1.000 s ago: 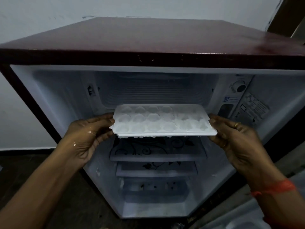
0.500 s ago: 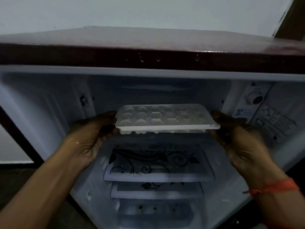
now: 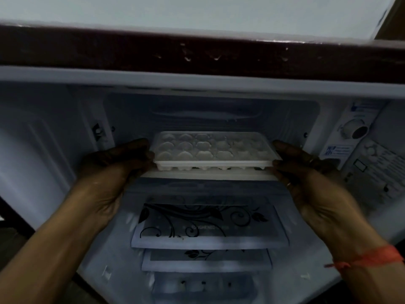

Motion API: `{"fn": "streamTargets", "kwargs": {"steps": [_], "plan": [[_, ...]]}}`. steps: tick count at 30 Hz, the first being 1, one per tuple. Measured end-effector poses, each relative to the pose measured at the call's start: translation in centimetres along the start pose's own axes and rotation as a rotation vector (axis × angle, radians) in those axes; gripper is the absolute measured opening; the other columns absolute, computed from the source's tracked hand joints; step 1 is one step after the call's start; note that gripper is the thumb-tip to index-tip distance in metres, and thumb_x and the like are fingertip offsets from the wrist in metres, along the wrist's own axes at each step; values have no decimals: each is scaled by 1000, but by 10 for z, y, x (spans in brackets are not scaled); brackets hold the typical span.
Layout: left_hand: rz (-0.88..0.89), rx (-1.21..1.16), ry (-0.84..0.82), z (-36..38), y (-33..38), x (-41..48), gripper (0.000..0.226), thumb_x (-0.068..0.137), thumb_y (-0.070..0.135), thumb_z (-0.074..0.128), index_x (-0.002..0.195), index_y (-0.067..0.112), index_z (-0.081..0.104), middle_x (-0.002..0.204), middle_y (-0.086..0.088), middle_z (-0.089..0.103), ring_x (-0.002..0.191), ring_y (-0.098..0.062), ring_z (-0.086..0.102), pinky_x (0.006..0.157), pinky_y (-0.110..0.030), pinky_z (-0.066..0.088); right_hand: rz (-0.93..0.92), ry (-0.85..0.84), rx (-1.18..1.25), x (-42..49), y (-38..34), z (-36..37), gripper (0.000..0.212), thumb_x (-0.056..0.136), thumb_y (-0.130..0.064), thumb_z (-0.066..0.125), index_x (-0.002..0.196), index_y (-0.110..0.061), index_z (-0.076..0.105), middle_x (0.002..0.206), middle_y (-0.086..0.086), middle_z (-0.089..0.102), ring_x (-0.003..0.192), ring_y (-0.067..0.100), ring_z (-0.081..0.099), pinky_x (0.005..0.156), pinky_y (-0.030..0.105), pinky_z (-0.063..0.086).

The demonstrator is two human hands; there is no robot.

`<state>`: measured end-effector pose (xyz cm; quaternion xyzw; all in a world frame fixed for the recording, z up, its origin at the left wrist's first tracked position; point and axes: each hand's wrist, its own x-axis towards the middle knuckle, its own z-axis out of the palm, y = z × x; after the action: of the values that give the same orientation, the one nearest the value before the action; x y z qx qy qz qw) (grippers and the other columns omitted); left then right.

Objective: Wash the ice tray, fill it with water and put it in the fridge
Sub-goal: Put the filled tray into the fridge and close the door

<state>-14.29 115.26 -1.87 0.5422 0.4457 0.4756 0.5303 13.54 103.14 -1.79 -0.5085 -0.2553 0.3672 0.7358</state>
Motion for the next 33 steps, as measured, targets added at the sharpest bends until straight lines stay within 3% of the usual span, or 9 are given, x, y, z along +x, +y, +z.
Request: {"fn": "streamTargets", "kwargs": {"steps": [2,5,8,12,18,23,26,29,33], "plan": [[47,73,14,-2,0,-4,38,77,12,81,112,26,75,104,9,77,105,-7,71,96,-27,54,-75,-41,-59,-1,4,-2,68,31,-30,86,98,-22,80,106,-3,78,103,11,73,89,23,58],[128,80,42,7,2,-12,39,59,23,84,95,33,76,102,14,76,97,6,69,87,-9,51,-140,-26,-215,0,11,-5,50,63,-14,83,110,-25,75,119,-2,74,113,6,68,94,19,54],[205,123,74,13,1,-17,30,69,16,83,92,32,74,98,21,70,87,14,67,74,1,46,-199,3,-291,-2,12,-2,35,84,-6,75,111,-27,72,114,-11,72,105,-7,67,86,6,51],[256,170,123,16,-2,-12,27,73,13,84,90,32,72,96,21,68,83,17,65,73,4,44,-317,95,-478,-3,15,-3,29,84,-17,78,108,-30,70,103,-22,67,89,-23,62,74,-4,43],[381,346,150,19,-8,-5,21,78,20,83,95,29,75,99,18,69,82,19,64,74,5,42,-460,172,-782,2,18,2,19,85,-34,77,102,-34,69,91,-27,61,78,-28,56,69,-8,39],[471,489,174,18,-10,5,14,83,28,80,96,29,76,93,24,68,81,17,64,75,2,45,-548,199,-966,8,20,8,21,88,-37,75,106,-26,72,94,-14,67,78,-11,59,75,-1,41],[471,503,171,19,-9,12,12,84,24,80,97,22,79,94,14,73,79,7,68,78,-12,54,-569,182,-1002,13,20,12,25,91,-34,74,109,-16,75,101,-1,73,86,8,66,82,13,46],[465,515,174,21,-9,18,11,85,22,80,96,22,79,92,11,74,76,0,70,79,-24,58,-582,164,-1077,14,16,16,26,94,-29,71,113,-12,75,104,5,75,88,9,64,77,0,37],[448,521,170,24,-8,23,12,87,21,79,96,29,75,97,5,75,79,-6,70,80,-33,61,-550,125,-1127,19,12,17,26,95,-21,70,119,-11,73,113,7,74,94,8,59,77,-4,32]]}}
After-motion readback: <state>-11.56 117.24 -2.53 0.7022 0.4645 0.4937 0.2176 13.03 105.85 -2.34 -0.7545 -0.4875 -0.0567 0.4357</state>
